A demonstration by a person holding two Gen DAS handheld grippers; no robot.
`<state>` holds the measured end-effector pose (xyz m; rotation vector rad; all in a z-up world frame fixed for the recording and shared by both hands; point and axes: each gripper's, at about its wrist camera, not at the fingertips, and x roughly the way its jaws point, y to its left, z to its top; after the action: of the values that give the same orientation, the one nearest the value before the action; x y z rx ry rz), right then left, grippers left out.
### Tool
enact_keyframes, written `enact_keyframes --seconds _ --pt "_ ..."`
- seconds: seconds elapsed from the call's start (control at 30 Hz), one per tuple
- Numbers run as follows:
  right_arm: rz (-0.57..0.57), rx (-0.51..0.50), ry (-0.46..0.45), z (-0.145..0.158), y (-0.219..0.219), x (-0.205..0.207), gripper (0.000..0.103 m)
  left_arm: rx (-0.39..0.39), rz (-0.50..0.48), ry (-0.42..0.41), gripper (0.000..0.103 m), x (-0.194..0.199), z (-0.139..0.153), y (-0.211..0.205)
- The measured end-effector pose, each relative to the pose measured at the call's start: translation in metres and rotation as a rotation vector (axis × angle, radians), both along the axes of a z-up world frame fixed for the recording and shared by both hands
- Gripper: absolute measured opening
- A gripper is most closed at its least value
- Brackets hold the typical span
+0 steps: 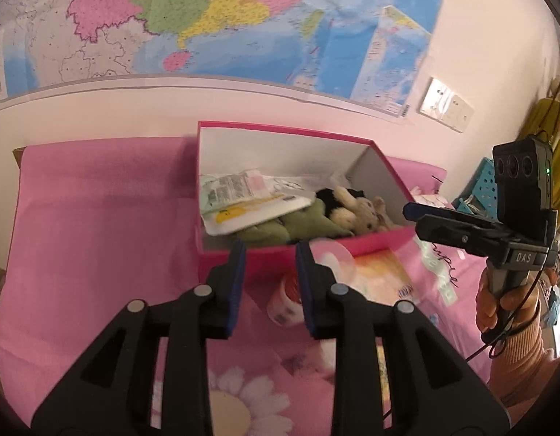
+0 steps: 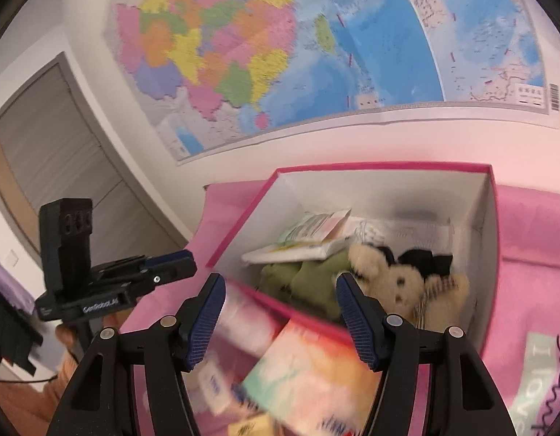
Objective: Organize soft objects
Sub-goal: 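Carry the clear plastic bag into the pink box and release it, then grasp the blue gingham scrunchie with the right gripper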
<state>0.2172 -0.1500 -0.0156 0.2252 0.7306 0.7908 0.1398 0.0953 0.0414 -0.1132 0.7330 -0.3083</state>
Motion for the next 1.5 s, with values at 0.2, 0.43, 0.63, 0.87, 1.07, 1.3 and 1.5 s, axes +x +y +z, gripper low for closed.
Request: enact_keyframes --seconds 0.2,0.43,0.63,0.87,1.07,1.3,1.5 --pt "0.034 -0.005 -0.019 -0.006 -0.014 -0.042 0.065 -0.021 -0.06 -0.005 0.03 -0.032 -0.008 -0.014" --pt "-0.002 -0.079 0.035 -0.039 -0.044 -0.08 0.065 -0.029 -0.204 0.029 0.03 -0.067 -0.029 -0.055" --pt "-0.053 -0.132 0.132 -0.08 -0.063 -0.092 0.065 -0.021 -0.303 0.08 0.03 -0.076 -0.049 -0.093" --pt "-0.052 -0.129 0.173 -0.104 -0.063 -0.094 0.065 0.0 -0.366 0.134 0.03 -0.075 -0.065 -0.122" --pt "-0.04 -0.1 0.184 -0.112 -0.064 -0.095 0.058 0.013 -0.384 0.162 0.03 -0.073 -0.074 -0.133" --pt "-0.062 -0.078 0.173 -0.111 -0.077 -0.097 0.018 0.026 -0.39 0.165 0.042 -0.068 -0.076 -0.141" --pt "-0.071 -0.053 0.121 -0.094 -0.085 -0.105 0.015 0.027 -0.409 0.169 0.044 -0.061 -0.078 -0.152"
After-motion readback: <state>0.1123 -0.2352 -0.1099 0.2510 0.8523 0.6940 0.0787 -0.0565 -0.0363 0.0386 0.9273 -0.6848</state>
